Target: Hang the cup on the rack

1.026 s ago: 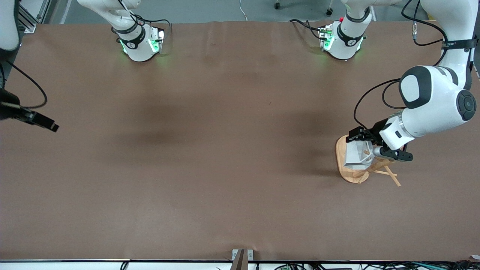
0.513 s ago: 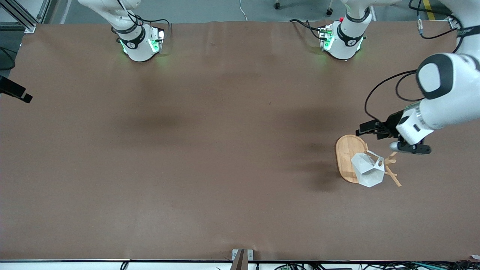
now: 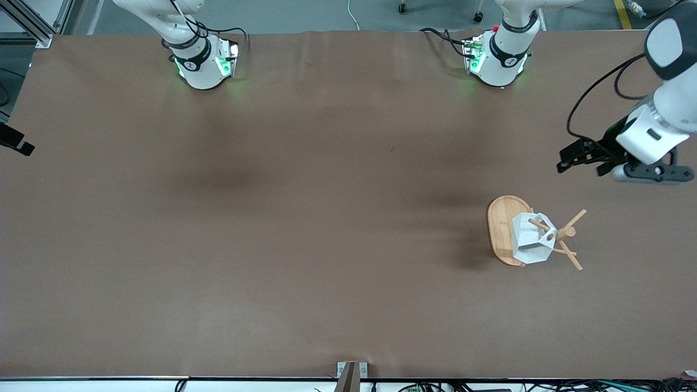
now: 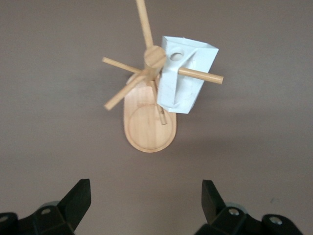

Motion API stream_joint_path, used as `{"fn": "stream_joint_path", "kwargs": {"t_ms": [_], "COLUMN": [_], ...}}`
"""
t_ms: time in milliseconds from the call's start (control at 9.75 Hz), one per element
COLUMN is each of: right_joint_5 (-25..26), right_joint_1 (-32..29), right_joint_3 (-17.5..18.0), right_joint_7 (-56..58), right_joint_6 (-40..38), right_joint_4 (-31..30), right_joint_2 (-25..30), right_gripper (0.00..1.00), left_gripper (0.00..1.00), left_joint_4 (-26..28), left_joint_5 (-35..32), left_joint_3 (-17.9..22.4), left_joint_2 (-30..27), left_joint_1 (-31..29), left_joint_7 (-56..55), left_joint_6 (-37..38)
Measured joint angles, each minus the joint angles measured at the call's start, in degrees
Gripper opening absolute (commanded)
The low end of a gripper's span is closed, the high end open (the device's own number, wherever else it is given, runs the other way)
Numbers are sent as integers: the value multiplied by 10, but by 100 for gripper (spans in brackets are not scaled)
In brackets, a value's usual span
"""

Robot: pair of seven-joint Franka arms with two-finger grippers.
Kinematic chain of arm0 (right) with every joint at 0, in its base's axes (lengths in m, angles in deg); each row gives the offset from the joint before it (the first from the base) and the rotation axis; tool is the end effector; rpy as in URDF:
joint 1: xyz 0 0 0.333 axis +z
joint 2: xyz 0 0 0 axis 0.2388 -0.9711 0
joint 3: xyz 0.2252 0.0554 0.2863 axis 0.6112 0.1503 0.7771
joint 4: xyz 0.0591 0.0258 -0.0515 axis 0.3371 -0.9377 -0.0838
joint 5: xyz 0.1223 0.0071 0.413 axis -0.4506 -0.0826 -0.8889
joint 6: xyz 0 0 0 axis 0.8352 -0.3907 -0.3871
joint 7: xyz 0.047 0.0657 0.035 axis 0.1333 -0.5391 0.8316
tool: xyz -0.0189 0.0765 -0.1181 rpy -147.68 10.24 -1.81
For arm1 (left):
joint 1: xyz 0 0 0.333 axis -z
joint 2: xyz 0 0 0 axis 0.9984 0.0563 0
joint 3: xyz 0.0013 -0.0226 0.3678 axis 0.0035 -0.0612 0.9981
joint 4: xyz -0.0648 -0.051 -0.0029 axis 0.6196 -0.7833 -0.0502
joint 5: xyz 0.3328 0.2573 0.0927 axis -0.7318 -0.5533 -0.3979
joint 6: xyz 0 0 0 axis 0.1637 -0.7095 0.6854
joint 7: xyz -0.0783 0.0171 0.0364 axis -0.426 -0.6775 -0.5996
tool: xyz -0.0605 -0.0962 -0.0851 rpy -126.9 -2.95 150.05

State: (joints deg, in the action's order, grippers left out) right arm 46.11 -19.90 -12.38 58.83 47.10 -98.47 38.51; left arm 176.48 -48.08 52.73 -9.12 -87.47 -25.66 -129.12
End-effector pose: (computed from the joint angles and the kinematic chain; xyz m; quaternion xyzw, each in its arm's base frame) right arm 0.5843 -0.1088 0.6642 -0.9897 0.1428 -0.0093 0.0082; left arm 0.5753 -0.0224 0.5635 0.9987 -0.0207 0.0391 0.0268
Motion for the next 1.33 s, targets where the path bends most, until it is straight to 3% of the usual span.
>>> {"fn": "stream_joint_path", "kwargs": {"t_ms": [308,615,1333], "right_joint_5": [0,18,19], "right_joint_1": [4,16,17], "right_joint_3": [4,13,11], "right_joint_7": [2,6,6], "right_joint_6": [-16,-16,-16], "right_joint_4": [0,4,5], "right_joint_2": [0,1,2], "right_gripper": [100,100,100], "left_gripper": [100,100,100], "left_joint_4": [-127,-212,-212], "left_joint_5": [-11,-16,-25], "left_joint_3": [-5,-19,-31], "left_joint_2": [4,33,31], "left_joint_1": [5,7,4], "left_joint_7": [-8,-17,-22], "left_joint_6": [131,190,221]}}
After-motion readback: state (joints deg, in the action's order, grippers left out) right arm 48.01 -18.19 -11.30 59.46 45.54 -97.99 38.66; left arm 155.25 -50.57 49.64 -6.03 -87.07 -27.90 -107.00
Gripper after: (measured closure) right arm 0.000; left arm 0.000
